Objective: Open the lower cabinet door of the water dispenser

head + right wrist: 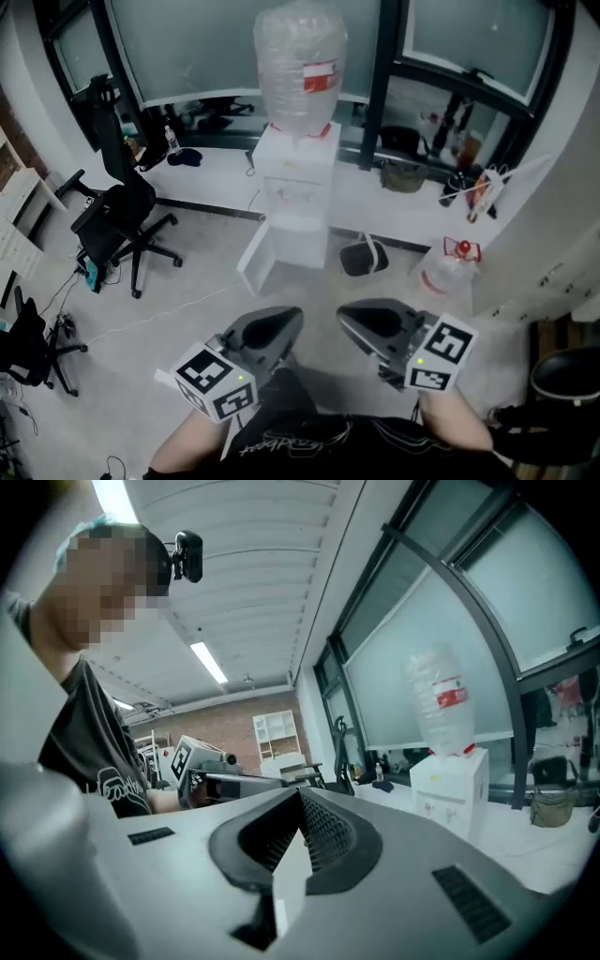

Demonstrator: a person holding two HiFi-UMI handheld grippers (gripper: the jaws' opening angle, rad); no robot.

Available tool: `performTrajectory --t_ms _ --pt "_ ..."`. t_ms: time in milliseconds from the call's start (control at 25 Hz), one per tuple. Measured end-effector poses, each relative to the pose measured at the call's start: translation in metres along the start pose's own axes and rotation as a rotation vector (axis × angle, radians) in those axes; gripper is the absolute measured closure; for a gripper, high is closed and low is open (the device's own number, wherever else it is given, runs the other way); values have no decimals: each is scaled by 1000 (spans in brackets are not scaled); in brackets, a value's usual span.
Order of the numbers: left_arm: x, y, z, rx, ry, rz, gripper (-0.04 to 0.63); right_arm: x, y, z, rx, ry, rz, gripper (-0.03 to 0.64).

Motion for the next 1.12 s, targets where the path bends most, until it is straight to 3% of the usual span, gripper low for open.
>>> performTrajectory --t_ms 240,400,680,1120 --pt "-67 63 -14 -74 -50 35 594 64 70 -30 -146 98 28 603" --pt "-96 94 -22 -90 -76 91 593 89 98 -39 -181 111 44 604" --pt "-117 125 -37 -118 -141 143 593 114 127 -41 -202 108 -40 604" --pt "-121 139 -32 -132 -212 147 593 120 137 -35 -195 114 -128 604"
Point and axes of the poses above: the fingertips, and each gripper's own axes: z forward along the fingers, x to its left, y out of its top, the point moved 5 cm from there along -z, backward along the fingers, and after that the axes turned 14 degrees about -x, right-handed, at the moved point
